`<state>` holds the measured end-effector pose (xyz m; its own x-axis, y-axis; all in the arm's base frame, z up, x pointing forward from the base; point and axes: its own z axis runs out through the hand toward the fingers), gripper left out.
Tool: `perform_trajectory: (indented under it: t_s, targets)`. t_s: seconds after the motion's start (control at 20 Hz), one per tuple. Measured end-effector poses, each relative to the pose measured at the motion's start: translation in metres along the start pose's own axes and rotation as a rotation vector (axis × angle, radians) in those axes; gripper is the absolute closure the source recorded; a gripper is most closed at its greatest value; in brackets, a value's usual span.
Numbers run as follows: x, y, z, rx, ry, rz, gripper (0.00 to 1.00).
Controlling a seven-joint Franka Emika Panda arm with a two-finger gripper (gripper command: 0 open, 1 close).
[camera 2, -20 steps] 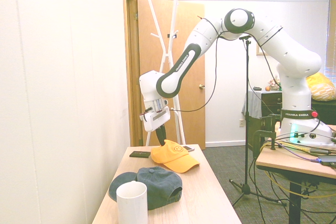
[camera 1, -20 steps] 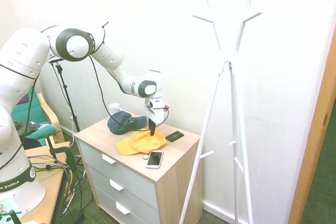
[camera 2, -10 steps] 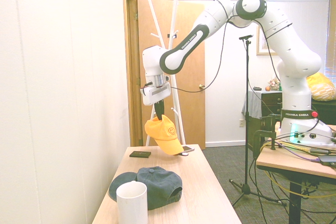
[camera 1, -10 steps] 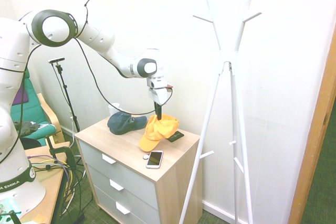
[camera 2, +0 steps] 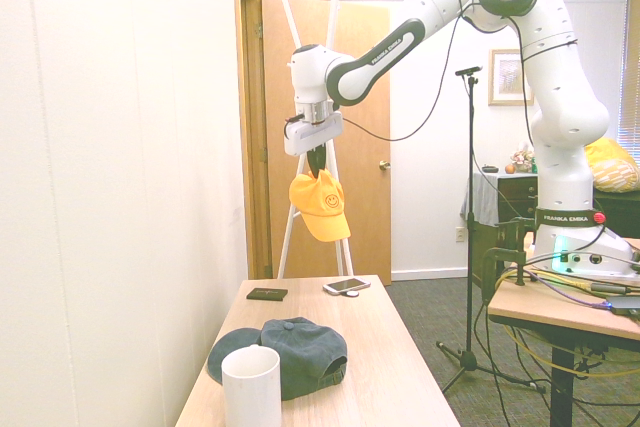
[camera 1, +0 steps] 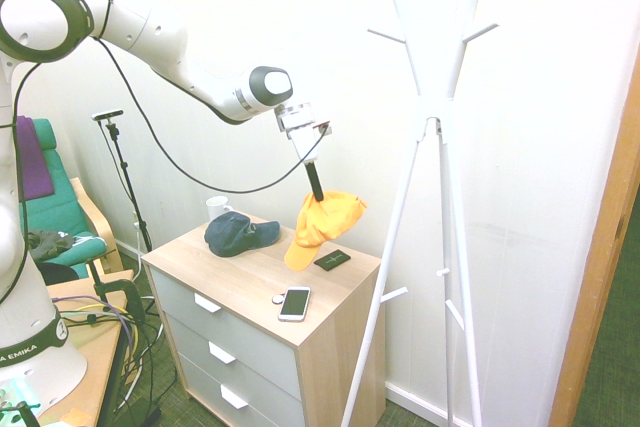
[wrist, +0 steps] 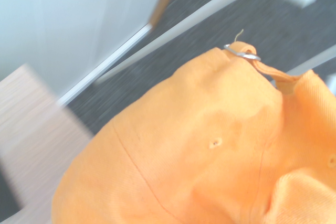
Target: Hang the cap
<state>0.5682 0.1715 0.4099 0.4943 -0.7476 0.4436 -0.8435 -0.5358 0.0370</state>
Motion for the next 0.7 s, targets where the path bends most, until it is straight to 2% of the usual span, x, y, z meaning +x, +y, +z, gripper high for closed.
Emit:
perform_trajectory:
  t_s: [0.2,0.5,0.7]
  targets:
    - [0.018,0.019,-0.034,-0.016,0.083,0.018,1.00]
    - [0.035,0.054,-0.110,0.002,0.149,0.060,1.00]
    - [0.056,0.078,-0.142,0.012,0.188,0.085,1.00]
